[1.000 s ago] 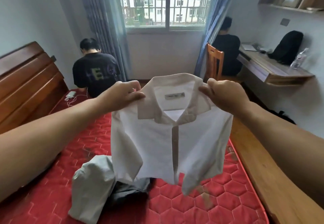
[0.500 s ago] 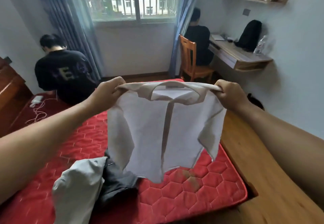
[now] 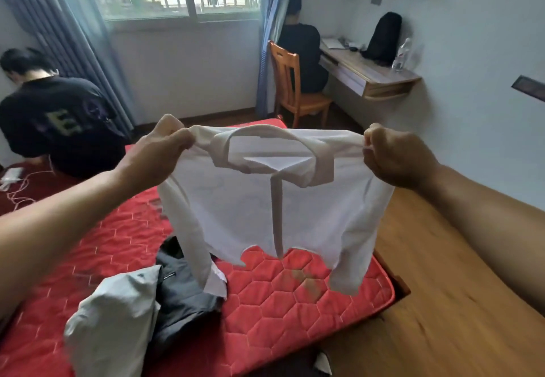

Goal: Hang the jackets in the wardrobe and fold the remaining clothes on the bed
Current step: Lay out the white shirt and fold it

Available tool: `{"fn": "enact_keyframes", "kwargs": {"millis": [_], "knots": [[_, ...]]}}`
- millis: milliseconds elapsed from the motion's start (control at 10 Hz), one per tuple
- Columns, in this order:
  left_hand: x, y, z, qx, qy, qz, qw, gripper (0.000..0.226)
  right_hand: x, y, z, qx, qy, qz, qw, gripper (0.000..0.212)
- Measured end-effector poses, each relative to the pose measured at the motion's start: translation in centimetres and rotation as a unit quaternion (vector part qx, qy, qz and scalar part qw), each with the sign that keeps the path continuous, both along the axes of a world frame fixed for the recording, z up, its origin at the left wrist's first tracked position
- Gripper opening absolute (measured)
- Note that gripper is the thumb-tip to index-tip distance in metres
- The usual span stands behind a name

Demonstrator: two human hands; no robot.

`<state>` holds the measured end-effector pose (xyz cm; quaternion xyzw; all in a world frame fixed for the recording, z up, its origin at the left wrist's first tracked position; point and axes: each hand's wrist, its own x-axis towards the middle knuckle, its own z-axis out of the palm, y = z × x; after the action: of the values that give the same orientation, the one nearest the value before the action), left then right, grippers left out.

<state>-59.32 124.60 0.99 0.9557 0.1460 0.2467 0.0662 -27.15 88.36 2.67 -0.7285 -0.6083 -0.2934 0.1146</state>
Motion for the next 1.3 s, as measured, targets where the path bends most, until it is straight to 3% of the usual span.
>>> {"fn": "enact_keyframes", "kwargs": {"millis": [100, 200, 300, 600, 800, 900, 1000, 1100, 1200, 1300], "knots": [[0.1, 0.0, 0.0, 0.041, 0.003, -0.057, 0.998, 0.020, 0.7, 0.0, -0.5, -0.034, -0.065, 0.022, 0.997, 0.015], [0.0, -0.1, 0.2, 0.030, -0.007, -0.069, 0.997, 0.030, 1.3, -0.2, -1.3, -0.068, -0.105, 0.029, 0.992, 0.040], [0.0, -0.8, 0.5, 0.013, -0.015, -0.065, 0.998, 0.021, 1.3, -0.5, -1.5, -0.089, -0.094, 0.035, 0.991, 0.058], [0.7, -3.1, 1.3, -0.025, -0.083, -0.074, 0.993, 0.032, 0.6, 0.0, -0.8, 0.000, 0.043, -0.026, 0.999, 0.049], [4.0, -3.4, -1.7, 0.043, 0.046, -0.038, 0.997, 0.057, 6.3, 1.2, -3.1, -0.055, 0.048, -0.018, 0.997, 0.060], [5.8, -3.9, -4.4, 0.027, 0.130, -0.014, 0.991, 0.073, 9.8, 2.1, -5.7, -0.143, 0.004, -0.010, 0.990, 0.062], [7.3, -5.1, -7.4, 0.000, 0.173, 0.006, 0.985, 0.078, 12.7, 2.5, -8.6, -0.244, 0.112, -0.066, 0.961, 0.081], [8.8, -6.6, -9.7, 0.004, 0.200, 0.034, 0.979, 0.075, 14.9, 2.2, -10.6, -0.248, 0.235, -0.057, 0.938, 0.077], [11.2, -8.0, -11.2, -0.040, 0.241, 0.096, 0.965, 0.057, 17.1, 2.9, -11.0, -0.326, 0.229, -0.058, 0.916, 0.084], [14.1, -7.4, -12.5, -0.056, 0.282, 0.139, 0.948, 0.063, 19.7, 4.9, -12.9, -0.316, 0.329, -0.055, 0.888, 0.105]]}}
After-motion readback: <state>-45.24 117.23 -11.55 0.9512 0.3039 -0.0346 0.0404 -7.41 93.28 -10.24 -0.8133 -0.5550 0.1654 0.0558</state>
